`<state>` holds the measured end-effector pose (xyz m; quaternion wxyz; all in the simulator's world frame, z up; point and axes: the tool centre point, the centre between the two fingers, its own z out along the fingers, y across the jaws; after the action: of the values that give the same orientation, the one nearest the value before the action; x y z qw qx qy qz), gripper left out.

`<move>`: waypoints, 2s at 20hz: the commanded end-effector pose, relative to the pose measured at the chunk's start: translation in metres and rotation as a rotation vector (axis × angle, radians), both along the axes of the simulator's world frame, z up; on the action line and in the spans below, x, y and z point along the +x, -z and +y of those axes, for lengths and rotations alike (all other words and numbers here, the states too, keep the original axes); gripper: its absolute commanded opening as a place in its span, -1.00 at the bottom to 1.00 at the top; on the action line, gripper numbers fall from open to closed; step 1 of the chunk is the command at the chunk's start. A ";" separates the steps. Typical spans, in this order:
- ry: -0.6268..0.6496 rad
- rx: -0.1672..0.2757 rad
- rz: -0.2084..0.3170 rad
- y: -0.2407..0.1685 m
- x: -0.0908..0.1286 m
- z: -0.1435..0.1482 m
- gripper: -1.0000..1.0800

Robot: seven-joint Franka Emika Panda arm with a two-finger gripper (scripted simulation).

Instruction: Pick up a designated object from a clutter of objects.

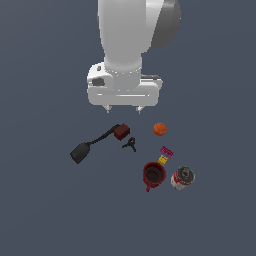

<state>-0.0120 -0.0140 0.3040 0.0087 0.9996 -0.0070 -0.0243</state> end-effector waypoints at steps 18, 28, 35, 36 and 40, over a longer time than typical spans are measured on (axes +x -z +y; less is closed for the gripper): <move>-0.043 -0.024 0.002 -0.001 -0.003 -0.006 0.92; -0.217 -0.023 -0.006 0.050 -0.012 0.041 0.92; -0.425 -0.013 -0.015 0.106 -0.035 0.096 0.92; -0.457 -0.011 -0.017 0.114 -0.040 0.104 0.92; -0.583 0.000 -0.023 0.145 -0.063 0.134 0.92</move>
<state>-0.0657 0.1088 0.1703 0.0170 0.9662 0.2568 -0.0113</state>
